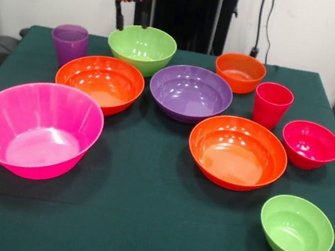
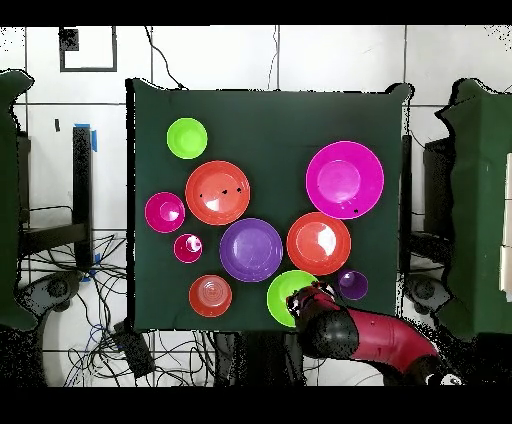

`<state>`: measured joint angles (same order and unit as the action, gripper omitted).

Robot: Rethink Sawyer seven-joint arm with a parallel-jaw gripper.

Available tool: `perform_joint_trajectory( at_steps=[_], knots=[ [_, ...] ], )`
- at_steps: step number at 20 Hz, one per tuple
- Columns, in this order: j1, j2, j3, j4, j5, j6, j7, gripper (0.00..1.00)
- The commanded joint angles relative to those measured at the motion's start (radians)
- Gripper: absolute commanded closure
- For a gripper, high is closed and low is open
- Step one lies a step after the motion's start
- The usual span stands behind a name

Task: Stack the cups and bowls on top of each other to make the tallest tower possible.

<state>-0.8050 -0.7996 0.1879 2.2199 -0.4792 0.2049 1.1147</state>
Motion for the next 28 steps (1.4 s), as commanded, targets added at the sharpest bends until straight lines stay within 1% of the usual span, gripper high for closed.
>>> perform_joint_trajectory(
  at_steps=[1, 4, 7, 10, 12, 16, 19, 20, 26, 28],
  knots=[
    [0.076, 0.12, 0.014, -0.011, -0.003, -0.096, 0.207, 0.0],
    [0.091, 0.131, 0.002, -0.016, -0.009, -0.111, 0.224, 0.0],
    [0.092, 0.143, 0.003, -0.022, -0.018, -0.125, 0.226, 0.0],
    [0.069, 0.157, 0.026, -0.041, -0.03, -0.127, 0.211, 0.0],
    [0.072, 0.164, 0.022, -0.066, -0.04, -0.125, 0.2, 0.0],
    [0.049, 0.184, 0.04, -0.101, -0.047, -0.112, 0.173, 0.0],
    [0.063, 0.197, 0.018, -0.141, -0.054, -0.107, 0.166, 0.0],
    [0.05, 0.201, 0.031, -0.143, -0.055, -0.105, 0.16, 0.0],
    [0.039, 0.207, 0.041, -0.151, -0.053, -0.094, 0.163, 0.0],
    [0.029, 0.206, 0.049, -0.136, -0.049, -0.101, 0.172, 0.0]
  ],
)
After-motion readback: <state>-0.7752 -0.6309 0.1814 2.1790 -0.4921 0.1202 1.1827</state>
